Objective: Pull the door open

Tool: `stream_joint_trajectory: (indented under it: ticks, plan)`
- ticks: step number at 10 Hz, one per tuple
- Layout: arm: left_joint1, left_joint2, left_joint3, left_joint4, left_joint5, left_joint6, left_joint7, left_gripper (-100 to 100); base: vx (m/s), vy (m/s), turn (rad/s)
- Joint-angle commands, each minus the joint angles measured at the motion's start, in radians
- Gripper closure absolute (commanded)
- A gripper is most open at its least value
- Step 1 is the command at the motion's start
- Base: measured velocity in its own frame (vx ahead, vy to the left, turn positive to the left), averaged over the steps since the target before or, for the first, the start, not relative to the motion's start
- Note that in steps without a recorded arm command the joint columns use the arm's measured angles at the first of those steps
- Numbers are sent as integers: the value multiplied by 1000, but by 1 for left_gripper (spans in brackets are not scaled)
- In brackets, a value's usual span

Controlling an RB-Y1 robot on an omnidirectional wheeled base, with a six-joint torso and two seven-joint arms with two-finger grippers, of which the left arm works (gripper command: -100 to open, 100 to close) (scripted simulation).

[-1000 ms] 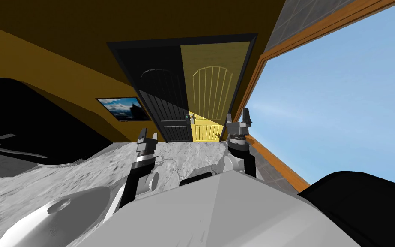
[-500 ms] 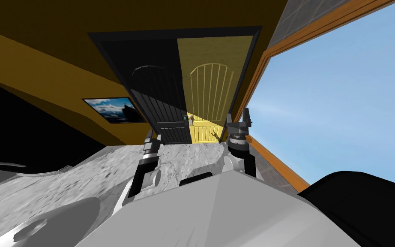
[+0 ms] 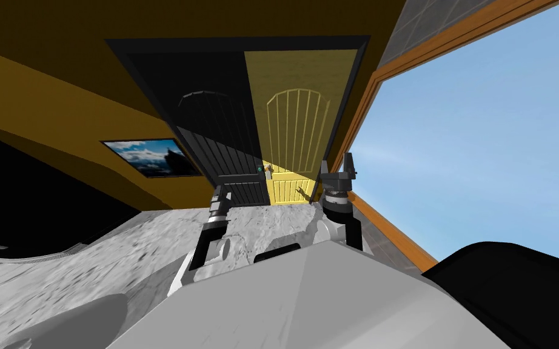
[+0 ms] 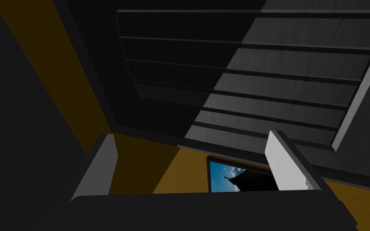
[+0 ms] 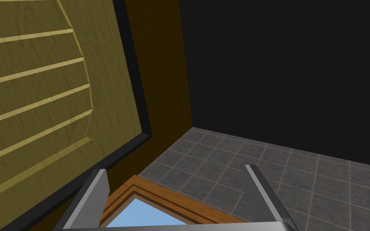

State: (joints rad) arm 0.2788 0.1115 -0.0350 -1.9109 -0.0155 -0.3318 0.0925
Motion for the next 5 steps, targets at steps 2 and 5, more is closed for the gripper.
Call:
stream_joint_trajectory:
  ticks: [2, 5]
  plan:
    - [-29, 7, 1, 67, 5, 0, 5, -100, 104, -24, -49]
    - [-60, 14, 1, 138, 11, 4, 9, -100, 102, -26, -44]
